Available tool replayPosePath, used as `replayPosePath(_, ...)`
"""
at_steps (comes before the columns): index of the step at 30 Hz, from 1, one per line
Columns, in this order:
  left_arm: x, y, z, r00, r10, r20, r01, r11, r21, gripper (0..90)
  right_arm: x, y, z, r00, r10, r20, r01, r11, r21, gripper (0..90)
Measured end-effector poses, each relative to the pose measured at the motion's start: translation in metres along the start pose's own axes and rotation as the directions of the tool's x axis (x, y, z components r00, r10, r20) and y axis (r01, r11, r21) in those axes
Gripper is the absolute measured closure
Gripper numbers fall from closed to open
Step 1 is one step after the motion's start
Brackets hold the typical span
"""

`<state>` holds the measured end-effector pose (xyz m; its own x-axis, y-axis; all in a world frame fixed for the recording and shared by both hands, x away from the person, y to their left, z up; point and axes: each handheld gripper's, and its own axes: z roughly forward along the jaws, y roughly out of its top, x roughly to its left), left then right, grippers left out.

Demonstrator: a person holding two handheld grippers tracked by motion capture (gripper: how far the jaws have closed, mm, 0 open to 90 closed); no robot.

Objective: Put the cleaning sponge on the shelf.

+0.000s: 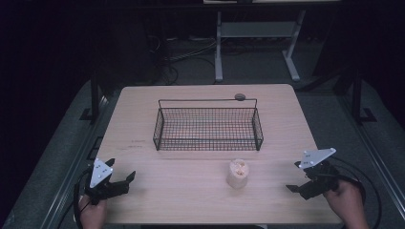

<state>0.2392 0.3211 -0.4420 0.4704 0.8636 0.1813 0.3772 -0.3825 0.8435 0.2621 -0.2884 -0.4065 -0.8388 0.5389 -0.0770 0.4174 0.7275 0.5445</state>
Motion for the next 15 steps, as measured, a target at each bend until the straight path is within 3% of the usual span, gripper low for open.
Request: replayPosePath(15, -0.001, 0.000, -0.001, 0.9999, 0.010, -0.002, -0.010, 0.9999, -0.002, 13.7, 0.002, 0.024, 0.005, 0.9972, -0.072, -0.019, 0.072, 0.997, 0.001, 15.7)
